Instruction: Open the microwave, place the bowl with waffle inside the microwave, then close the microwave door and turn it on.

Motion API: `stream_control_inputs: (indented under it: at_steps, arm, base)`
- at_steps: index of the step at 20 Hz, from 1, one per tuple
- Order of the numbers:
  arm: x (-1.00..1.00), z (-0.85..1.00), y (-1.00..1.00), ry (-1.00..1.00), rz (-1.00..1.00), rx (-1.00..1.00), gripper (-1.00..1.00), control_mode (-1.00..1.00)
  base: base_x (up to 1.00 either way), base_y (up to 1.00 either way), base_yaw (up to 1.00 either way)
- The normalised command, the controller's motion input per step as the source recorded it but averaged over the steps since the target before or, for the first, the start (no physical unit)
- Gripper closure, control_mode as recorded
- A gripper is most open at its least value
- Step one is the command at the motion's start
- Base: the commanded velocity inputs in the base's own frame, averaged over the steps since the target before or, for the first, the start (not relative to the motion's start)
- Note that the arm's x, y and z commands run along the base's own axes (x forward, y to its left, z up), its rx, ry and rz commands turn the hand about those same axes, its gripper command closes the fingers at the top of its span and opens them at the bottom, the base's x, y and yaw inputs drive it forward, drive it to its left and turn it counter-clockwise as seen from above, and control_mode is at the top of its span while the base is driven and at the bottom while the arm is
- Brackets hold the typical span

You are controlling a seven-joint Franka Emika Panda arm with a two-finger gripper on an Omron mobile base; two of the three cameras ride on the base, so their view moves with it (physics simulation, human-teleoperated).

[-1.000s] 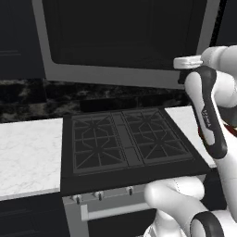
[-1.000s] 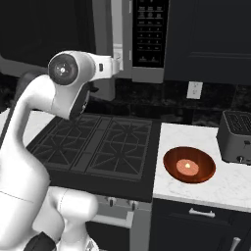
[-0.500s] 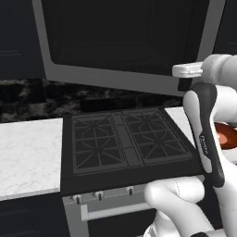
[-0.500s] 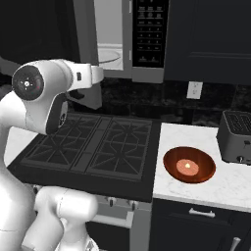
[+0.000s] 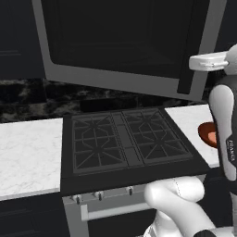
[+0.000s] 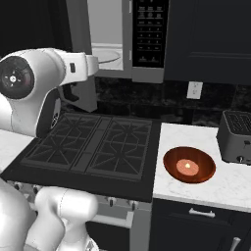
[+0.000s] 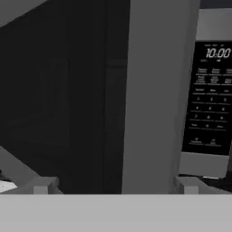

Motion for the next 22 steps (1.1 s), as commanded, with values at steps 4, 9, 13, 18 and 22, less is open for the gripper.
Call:
stream_control_inputs:
  at_steps: [4,9,13,18,22]
  arm:
    - [-0.89,0.72,-0.39,-0.05,0.09,0.00,-1.00,-1.00]
    - [-0.48,0.05,-0.70,-0.01,0.08,0.00,-1.00,-1.00]
    - [-0.01,-0.23,-0.76,-0.04,0.17,0.00,-1.00,-1.00]
    - [0.00,-0.36,-0.43,-0.22,0.33,-0.09,-1.00,-1.00]
    - [0.01,-0.51,-0.08,-0.37,0.36,-0.25,-1.00,-1.00]
  base:
    - [0.00,0.00,0.00]
    - [0.00,0.00,0.00]
    - [0.00,0.00,0.00]
    - [0.00,0.00,0.00]
    - [0.00,0.00,0.00]
